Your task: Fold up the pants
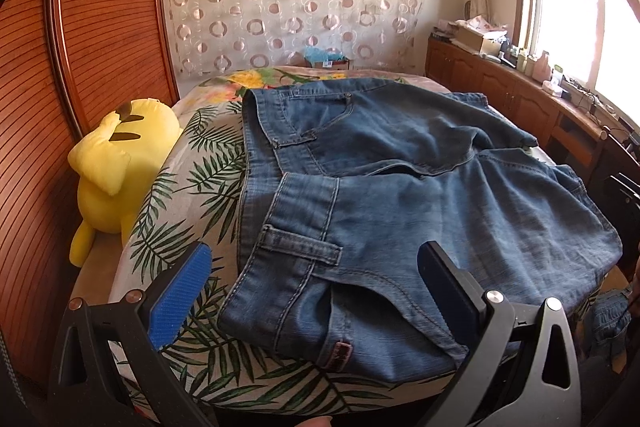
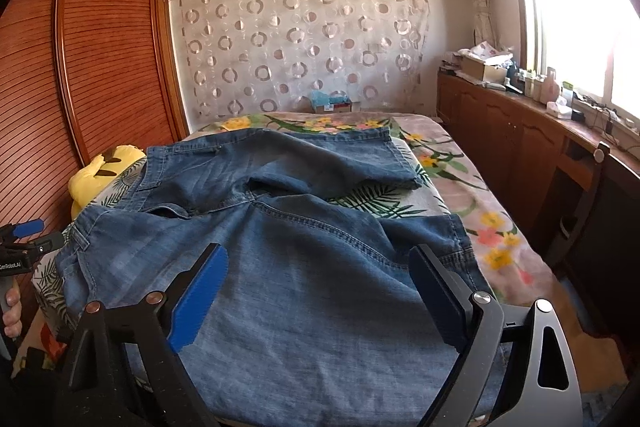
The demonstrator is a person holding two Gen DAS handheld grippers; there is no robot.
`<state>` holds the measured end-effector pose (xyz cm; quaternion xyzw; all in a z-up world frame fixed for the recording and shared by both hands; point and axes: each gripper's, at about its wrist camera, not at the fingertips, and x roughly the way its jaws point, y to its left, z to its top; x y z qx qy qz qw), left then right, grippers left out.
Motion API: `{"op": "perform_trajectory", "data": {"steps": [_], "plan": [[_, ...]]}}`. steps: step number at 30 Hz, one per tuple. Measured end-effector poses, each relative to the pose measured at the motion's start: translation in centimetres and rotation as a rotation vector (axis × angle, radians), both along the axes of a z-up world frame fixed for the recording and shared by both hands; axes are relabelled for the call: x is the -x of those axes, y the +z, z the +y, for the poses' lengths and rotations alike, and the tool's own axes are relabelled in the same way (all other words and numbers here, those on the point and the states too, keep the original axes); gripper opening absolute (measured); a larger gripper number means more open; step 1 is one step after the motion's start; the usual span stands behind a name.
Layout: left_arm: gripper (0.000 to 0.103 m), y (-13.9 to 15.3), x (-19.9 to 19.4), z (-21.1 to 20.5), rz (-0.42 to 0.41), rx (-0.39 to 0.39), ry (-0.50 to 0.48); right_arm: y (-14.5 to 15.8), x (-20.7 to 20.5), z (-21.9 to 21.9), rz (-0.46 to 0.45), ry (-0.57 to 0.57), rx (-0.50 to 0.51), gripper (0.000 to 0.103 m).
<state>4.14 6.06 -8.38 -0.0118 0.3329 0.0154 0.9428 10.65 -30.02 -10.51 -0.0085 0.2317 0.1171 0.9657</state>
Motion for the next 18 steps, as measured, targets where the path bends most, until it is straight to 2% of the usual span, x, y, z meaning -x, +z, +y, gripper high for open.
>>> {"op": "perform_trajectory", "data": {"steps": [6,18], "plan": [[0.103,-1.2,0.1,1.7,0.018,-0.015,0.018,0.0,0.1,-0.2,0.036,-0.023,0.036,0.091],[0.101,-3.1,0.4,5.7,0.069,0.032,0.053,0.3,1.0,-0.8,0.117,-0.081,0.081,0.09]]}}
